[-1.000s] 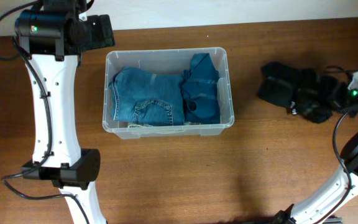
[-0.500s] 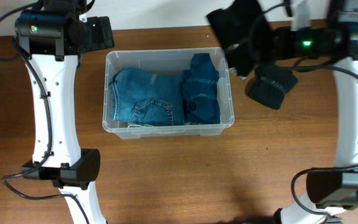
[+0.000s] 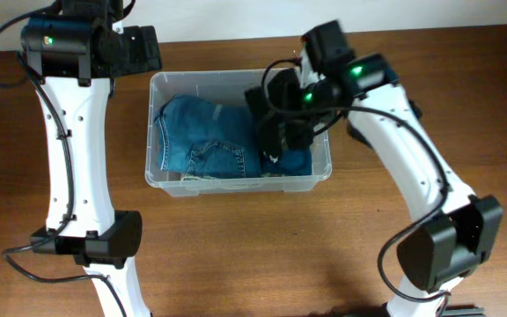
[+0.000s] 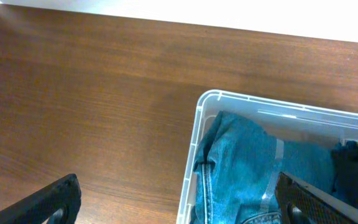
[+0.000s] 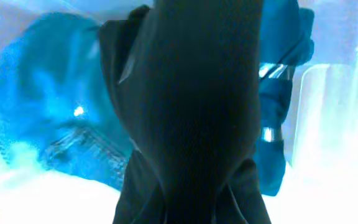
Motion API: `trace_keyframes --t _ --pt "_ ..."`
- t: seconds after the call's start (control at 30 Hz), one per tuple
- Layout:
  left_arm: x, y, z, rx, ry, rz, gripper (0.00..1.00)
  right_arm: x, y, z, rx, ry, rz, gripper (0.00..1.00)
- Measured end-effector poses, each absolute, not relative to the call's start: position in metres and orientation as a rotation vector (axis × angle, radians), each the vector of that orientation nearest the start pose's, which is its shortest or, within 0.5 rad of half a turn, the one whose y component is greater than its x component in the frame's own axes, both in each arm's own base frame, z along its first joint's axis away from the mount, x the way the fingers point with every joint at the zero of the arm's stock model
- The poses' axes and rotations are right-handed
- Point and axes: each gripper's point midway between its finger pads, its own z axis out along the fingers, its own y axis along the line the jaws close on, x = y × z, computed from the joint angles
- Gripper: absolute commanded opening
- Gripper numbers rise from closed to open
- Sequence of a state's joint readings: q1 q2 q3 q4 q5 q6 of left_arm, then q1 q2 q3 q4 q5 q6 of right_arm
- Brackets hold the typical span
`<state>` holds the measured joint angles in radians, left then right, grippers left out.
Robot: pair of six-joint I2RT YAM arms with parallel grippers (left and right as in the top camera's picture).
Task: Pack container
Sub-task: 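Lower the black clothes into the bin's right side and release, then move the right gripper to the remaining black clothes and grasp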
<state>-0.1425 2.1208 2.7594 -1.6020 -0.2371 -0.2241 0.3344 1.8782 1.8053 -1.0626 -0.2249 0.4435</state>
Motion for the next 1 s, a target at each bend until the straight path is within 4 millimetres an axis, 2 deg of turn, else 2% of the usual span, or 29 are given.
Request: trace_keyframes --t 0.03,0.13,0.17,0.23,0.3,0.37,0.4,0.47,0.53,0.6,0.63,0.67,0.73,0.8,0.9,0.93,1.0 --pt "0.457 -0.025 0.334 -0.195 2.496 0.151 0.99 0.411 0.182 0.170 0.119 2.798 0.495 0.19" --pt "0.457 -0.025 0.334 -0.195 2.497 0.151 0.99 0.402 0.172 0.147 0.152 2.852 0.424 0.36" --pt "0.457 -0.025 0.334 -0.195 2.497 0.151 0.99 0.403 0.170 0.146 0.142 2.851 0.413 0.40" --pt "0.457 -0.025 0.334 -0.195 2.497 0.150 0.99 0.404 0.168 0.148 0.121 2.844 0.398 0.59" --pt "0.457 -0.025 0.334 -0.195 2.496 0.150 0.99 0.402 0.165 0.154 0.084 2.850 0.382 0.65" --pt "0.457 -0.025 0.334 -0.194 2.497 0.149 0.99 0.406 0.164 0.171 0.043 2.826 0.381 0.66" --pt "0.457 -0.025 0.334 -0.194 2.497 0.147 0.99 0.411 0.162 0.190 0.019 2.790 0.384 0.66" --pt "0.457 -0.026 0.334 -0.191 2.499 0.139 0.99 0.425 0.147 0.245 -0.006 2.661 0.390 0.66" --pt "0.459 -0.029 0.334 -0.187 2.497 0.121 0.99 0.433 0.128 0.273 0.011 2.595 0.381 0.67" --pt "0.461 -0.031 0.332 -0.183 2.497 0.110 0.99 0.441 0.096 0.292 0.077 2.537 0.355 0.68" --pt "0.461 -0.032 0.329 -0.181 2.507 0.105 0.99 0.445 0.068 0.298 0.141 2.517 0.325 0.68" --pt "0.461 -0.032 0.327 -0.180 2.513 0.105 0.99 0.446 0.049 0.298 0.190 2.513 0.305 0.68" --pt "0.461 -0.033 0.321 -0.177 2.533 0.105 0.99 0.447 0.008 0.290 0.302 2.522 0.259 0.70" --pt "0.463 -0.033 0.317 -0.175 2.542 0.103 0.99 0.449 -0.028 0.274 0.398 2.548 0.229 0.71" --pt "0.465 -0.034 0.313 -0.175 2.547 0.104 0.99 0.452 -0.058 0.236 0.480 2.620 0.243 0.72" --pt "0.466 -0.034 0.311 -0.175 2.548 0.105 1.00 0.453 -0.066 0.217 0.507 2.661 0.252 0.72" --pt "0.467 -0.034 0.310 -0.175 2.548 0.105 0.99 0.454 -0.073 0.187 0.539 2.727 0.269 0.72"
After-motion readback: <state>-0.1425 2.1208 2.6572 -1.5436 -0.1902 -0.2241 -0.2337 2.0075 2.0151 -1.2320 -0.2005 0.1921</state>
